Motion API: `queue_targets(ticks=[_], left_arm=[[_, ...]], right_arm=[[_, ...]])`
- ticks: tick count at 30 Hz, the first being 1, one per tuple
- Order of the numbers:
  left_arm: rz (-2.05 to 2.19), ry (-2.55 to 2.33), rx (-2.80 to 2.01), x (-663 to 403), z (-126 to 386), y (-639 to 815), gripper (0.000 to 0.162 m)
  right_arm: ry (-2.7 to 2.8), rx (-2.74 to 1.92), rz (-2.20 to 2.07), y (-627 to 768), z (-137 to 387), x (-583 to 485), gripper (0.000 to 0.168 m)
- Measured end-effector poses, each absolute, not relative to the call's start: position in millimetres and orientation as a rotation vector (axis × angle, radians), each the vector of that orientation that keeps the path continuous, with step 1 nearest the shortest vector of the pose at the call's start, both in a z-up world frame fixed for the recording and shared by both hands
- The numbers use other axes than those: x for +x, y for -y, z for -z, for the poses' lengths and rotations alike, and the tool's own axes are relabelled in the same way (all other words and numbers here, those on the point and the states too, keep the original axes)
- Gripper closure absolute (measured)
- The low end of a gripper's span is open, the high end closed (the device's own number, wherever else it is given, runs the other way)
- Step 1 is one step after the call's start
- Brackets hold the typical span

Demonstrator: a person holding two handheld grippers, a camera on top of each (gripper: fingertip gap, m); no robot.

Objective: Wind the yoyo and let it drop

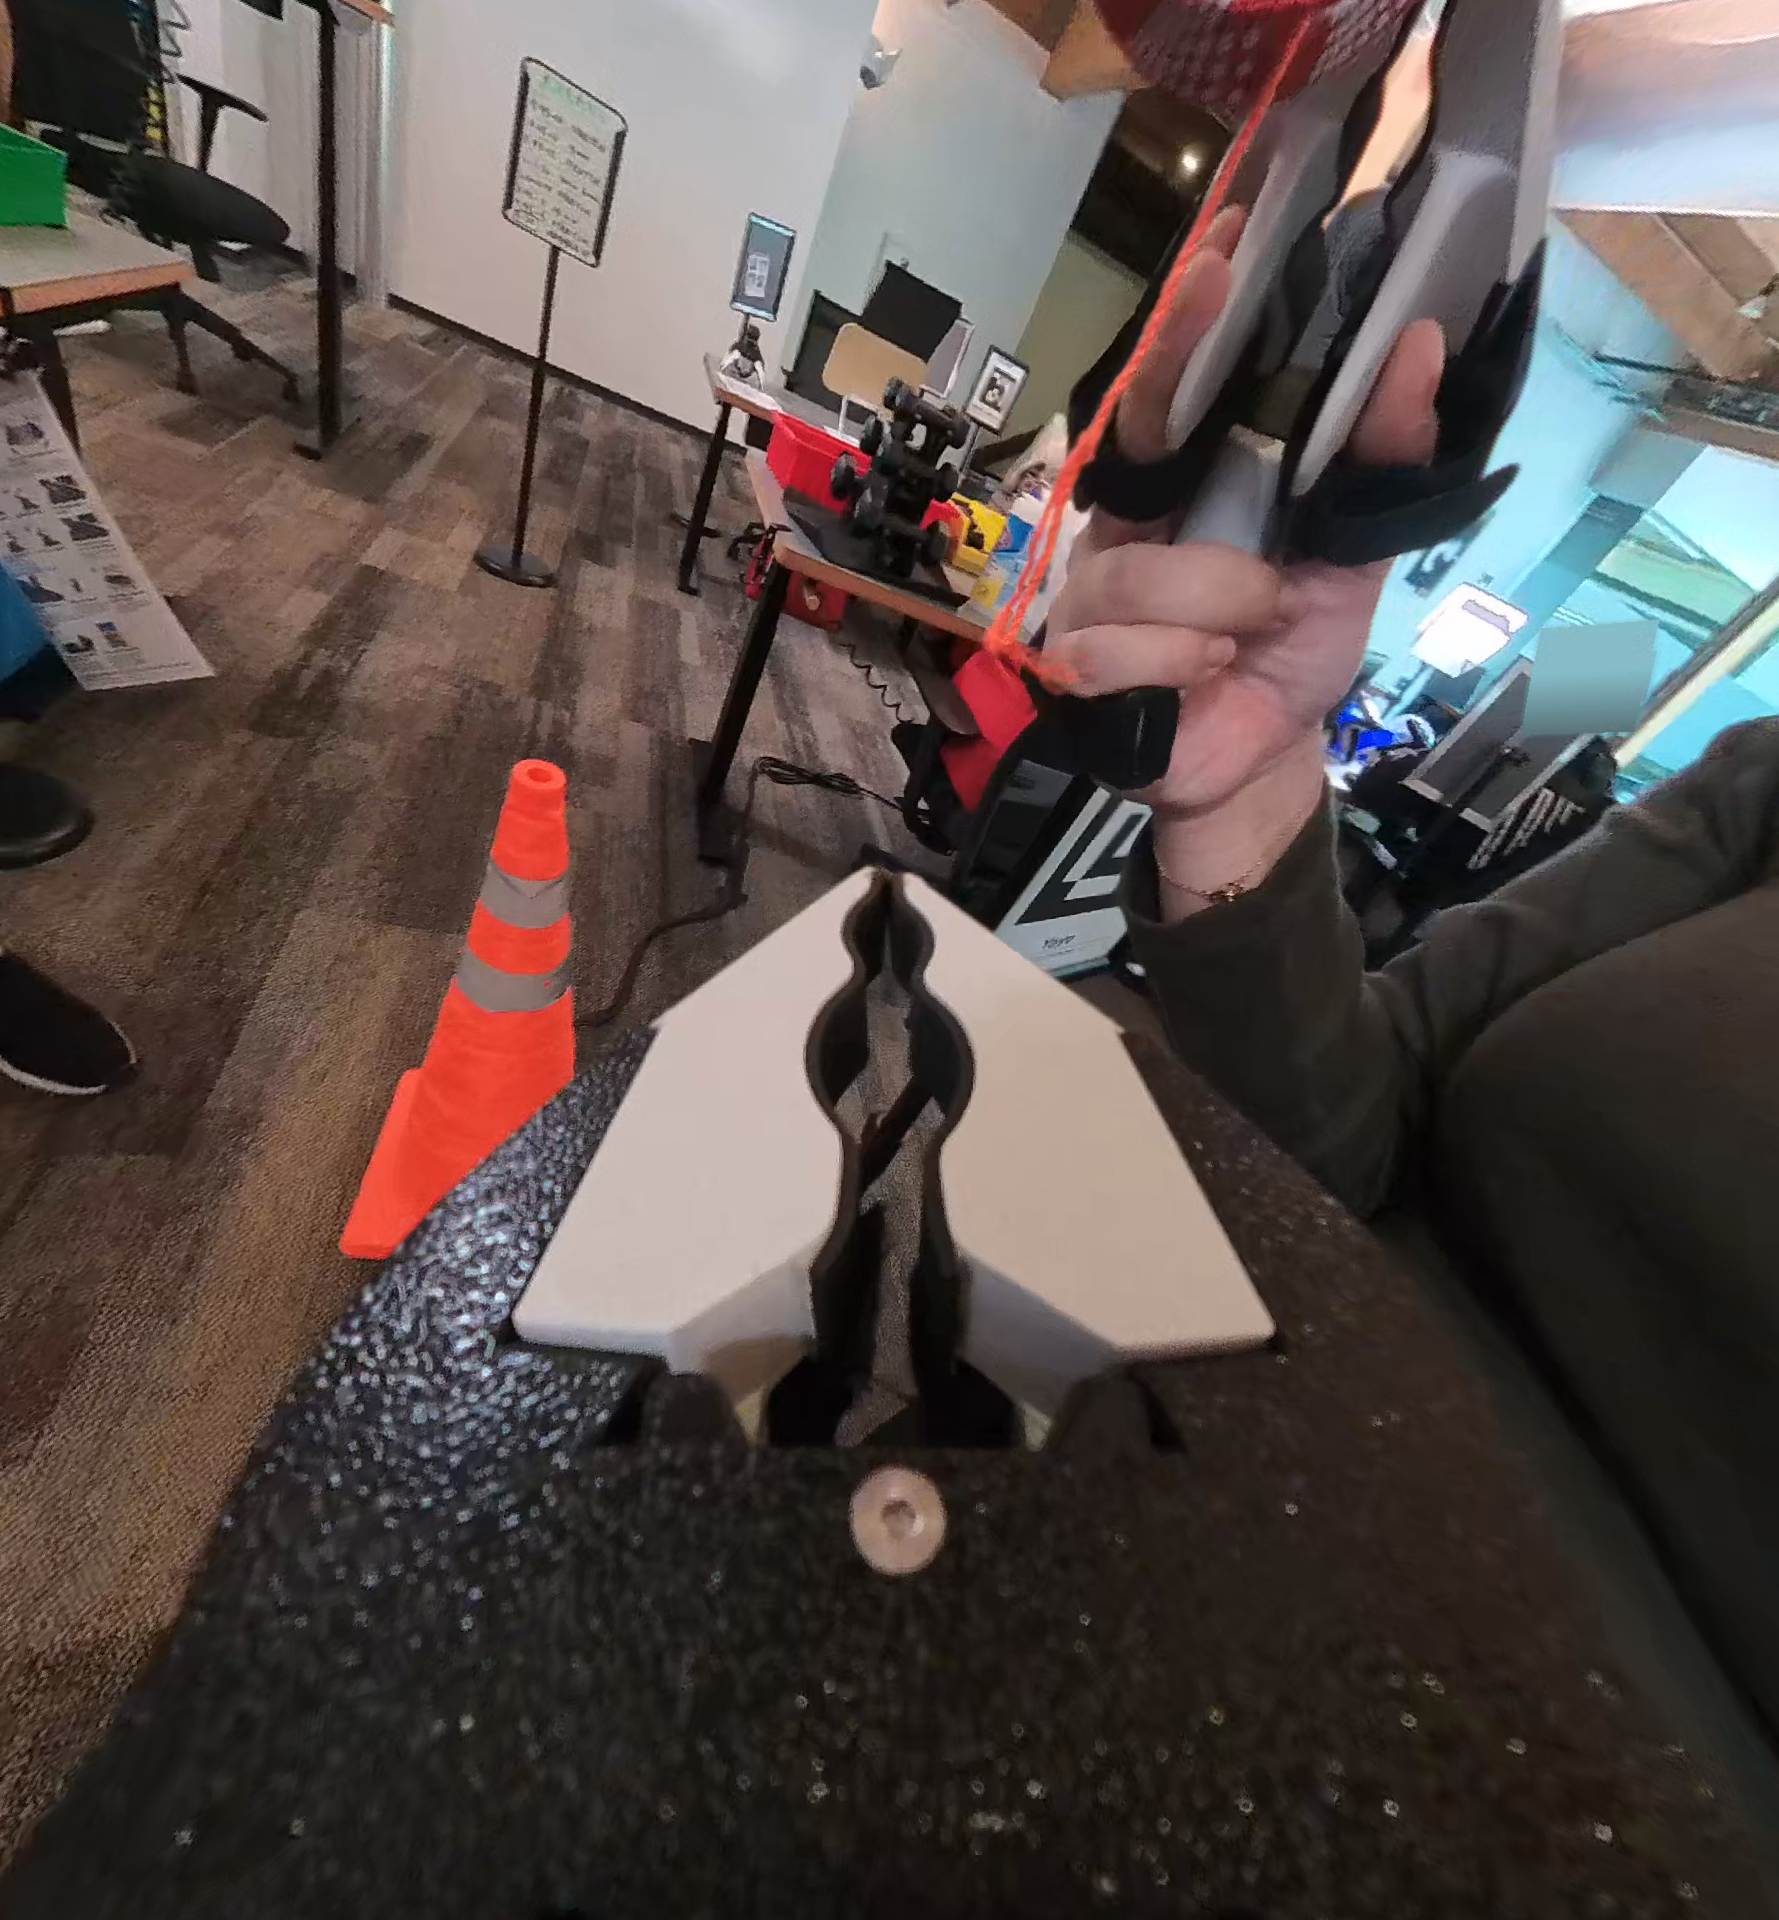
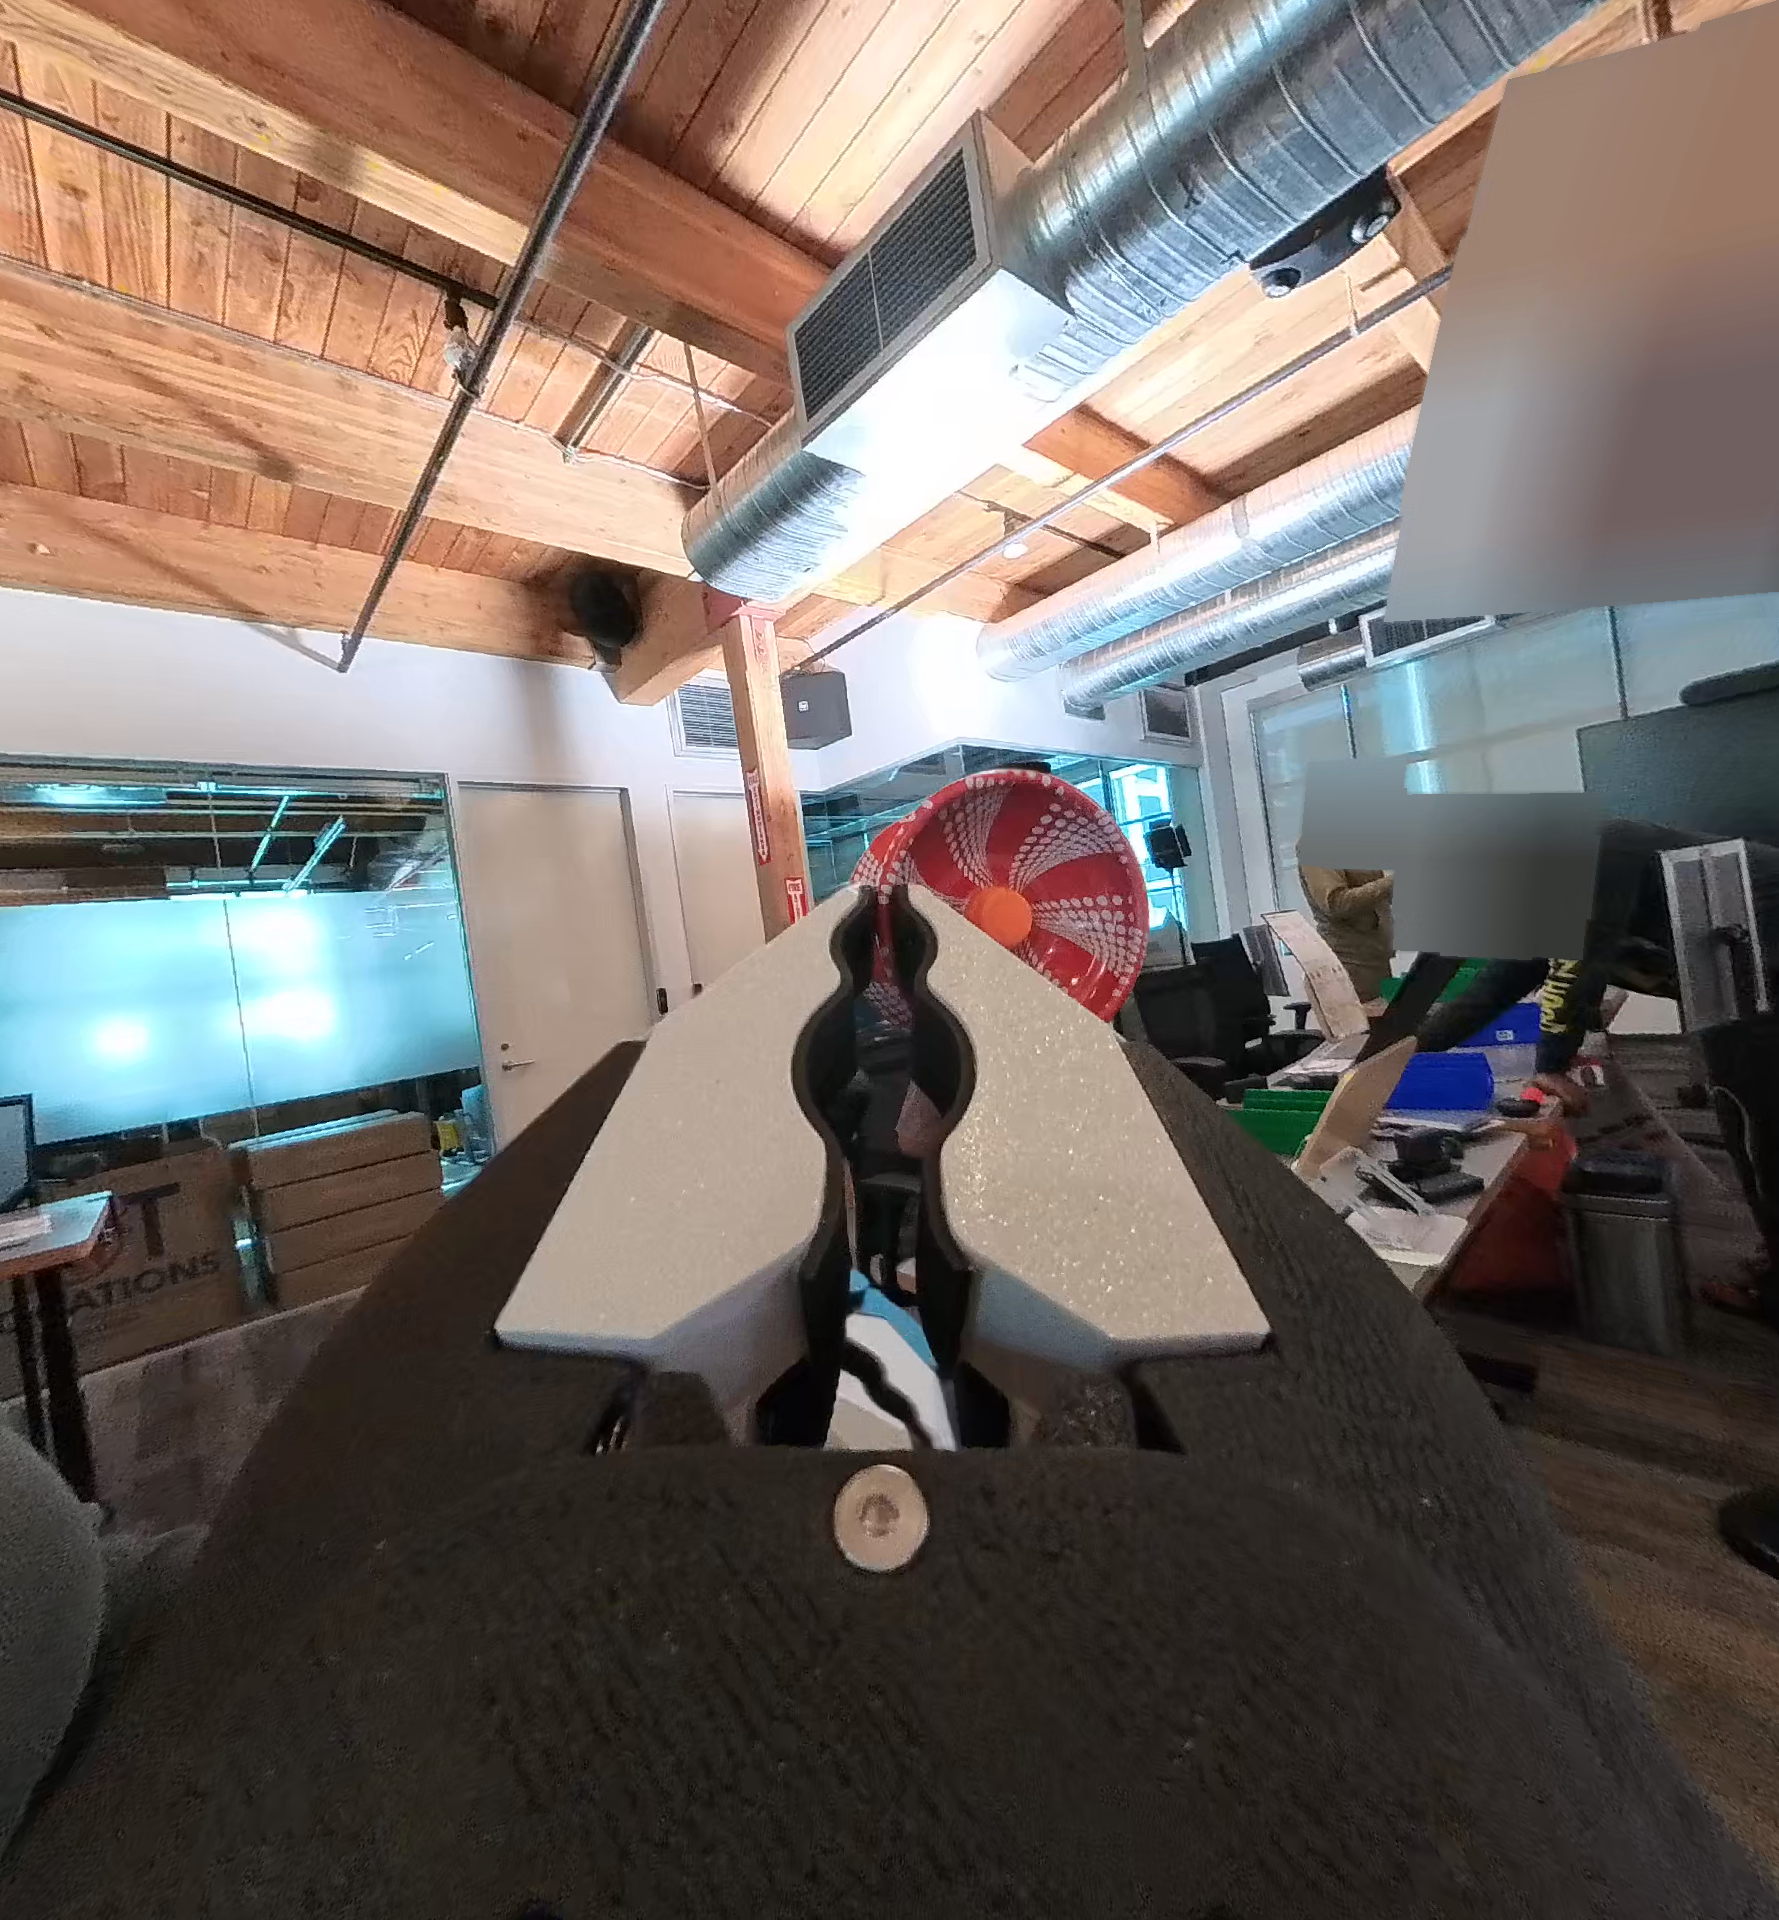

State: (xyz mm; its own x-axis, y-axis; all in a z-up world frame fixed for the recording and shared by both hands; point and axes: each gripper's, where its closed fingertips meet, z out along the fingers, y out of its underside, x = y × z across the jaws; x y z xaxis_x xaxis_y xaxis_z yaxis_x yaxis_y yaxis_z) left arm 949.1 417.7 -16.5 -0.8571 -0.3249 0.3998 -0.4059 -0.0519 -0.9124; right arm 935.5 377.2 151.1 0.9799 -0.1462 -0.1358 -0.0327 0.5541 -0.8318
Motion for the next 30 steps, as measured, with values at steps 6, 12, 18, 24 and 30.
queue_targets(ticks=[6, 12, 18, 24, 30], left_arm=[[-2.19, 2.428, 1.347, 989.5, 17.8, -462.5, 0.074], [-1.816, 3.386, 1.8, 1116.9, -37.1, -585.8, 0.038], [-0.763, 3.526, 1.932, 1195.5, 21.5, -661.8, 0.025], [-0.605, 3.588, 1.794, 1190.9, 43.6, -649.4, 0.024], [-2.229, 2.798, 1.259, 1075.5, -34.0, -488.5, 0.04]], right_arm=[[-0.187, -1.012, 0.093, -378.1, -149.1, 937.2, 0.168], [-0.167, -1.029, 0.039, -390.3, -148.5, 938.0, 0.168], [-0.151, -1.043, 0.052, -394.2, -152.2, 936.3, 0.168], [-0.202, -1.026, 0.034, -386.7, -144.6, 944.6, 0.168], [-0.262, -1.032, 0.053, -383.7, -137.9, 957.3, 0.168]])
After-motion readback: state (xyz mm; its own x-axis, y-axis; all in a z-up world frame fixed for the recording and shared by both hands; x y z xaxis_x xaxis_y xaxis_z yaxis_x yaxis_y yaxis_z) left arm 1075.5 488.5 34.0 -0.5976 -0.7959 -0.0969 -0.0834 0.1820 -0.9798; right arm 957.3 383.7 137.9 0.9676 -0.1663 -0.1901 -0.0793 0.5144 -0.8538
